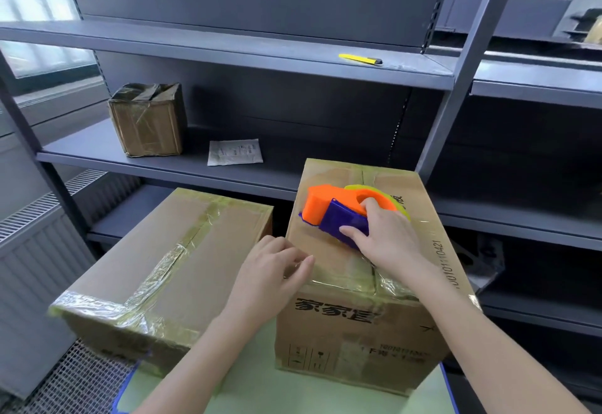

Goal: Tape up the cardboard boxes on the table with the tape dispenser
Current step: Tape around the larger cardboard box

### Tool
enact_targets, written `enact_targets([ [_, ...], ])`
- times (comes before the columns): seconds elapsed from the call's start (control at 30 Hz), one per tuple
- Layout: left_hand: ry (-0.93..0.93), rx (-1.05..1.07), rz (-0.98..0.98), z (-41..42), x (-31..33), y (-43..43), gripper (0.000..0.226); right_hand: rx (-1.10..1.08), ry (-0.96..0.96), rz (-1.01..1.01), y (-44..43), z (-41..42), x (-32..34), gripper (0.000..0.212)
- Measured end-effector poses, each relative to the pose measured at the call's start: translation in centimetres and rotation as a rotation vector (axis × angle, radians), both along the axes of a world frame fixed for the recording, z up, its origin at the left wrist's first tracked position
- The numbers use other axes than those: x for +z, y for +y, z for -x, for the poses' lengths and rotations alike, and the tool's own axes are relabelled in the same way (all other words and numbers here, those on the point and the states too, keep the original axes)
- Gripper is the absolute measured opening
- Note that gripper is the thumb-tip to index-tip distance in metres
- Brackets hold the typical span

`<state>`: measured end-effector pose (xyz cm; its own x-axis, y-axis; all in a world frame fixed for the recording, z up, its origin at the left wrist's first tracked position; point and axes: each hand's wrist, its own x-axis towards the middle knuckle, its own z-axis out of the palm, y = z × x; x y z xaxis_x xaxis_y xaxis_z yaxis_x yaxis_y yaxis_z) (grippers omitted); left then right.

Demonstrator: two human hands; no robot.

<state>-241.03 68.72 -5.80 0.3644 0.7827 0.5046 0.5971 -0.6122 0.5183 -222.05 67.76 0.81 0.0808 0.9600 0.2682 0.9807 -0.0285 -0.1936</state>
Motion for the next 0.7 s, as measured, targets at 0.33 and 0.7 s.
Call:
enact_targets([
  [0.33,-0.68,-0.23,0.409,-0.3,2.7,0.9,0.029,0.371,1.128,-0.057,0.7,6.8,0.4,0.019],
  [0.7,-0.468,0.034,0.432,4.8,1.9,1.4,0.02,0.346,0.855,0.061,2.8,10.4,-2.2,0.026],
])
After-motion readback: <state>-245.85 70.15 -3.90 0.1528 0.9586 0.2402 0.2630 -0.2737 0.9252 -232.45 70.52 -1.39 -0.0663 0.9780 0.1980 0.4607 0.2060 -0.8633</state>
